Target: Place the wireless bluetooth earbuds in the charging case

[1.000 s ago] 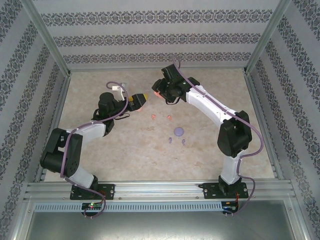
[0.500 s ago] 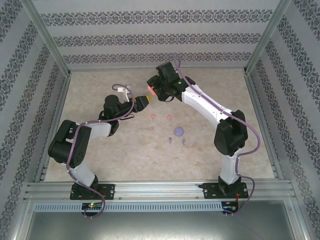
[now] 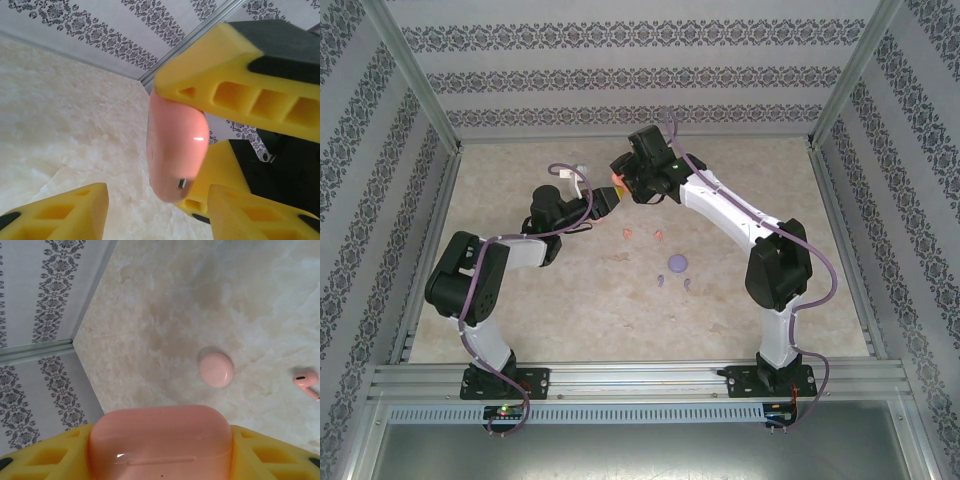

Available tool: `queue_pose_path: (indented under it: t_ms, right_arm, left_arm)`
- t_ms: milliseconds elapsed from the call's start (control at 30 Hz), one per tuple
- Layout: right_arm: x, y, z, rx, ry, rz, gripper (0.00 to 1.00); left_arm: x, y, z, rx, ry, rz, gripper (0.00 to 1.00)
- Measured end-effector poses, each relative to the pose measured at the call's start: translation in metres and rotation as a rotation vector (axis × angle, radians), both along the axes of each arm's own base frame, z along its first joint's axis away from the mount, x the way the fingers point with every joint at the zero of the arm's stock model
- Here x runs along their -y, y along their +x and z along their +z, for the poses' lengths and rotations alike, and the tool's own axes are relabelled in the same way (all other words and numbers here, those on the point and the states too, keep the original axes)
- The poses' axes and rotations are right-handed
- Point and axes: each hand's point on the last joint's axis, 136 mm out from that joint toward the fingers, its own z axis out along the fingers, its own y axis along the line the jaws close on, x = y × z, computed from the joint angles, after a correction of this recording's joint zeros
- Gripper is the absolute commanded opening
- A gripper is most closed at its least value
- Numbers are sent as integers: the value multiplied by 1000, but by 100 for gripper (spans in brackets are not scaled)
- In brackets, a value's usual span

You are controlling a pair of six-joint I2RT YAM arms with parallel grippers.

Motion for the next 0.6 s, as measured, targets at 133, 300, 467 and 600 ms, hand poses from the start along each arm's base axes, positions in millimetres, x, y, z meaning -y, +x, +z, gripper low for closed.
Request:
queue_pose_path:
  t_ms: [133,300,467,600]
  right_arm:
    - [-3,-2,0,-4,6,9,45]
    - [-6,-4,1,-3,9,16,45]
    - [-8,-3,2,4,15,16,45]
    - [-8,-2,0,2,14,16,45]
  left_arm:
    - [1,3,2,2,-11,0,48]
    - [1,3,4,9,-16,1,43]
    - [1,3,5,12,-19,0,37]
    - [1,4,6,15,-20,1,35]
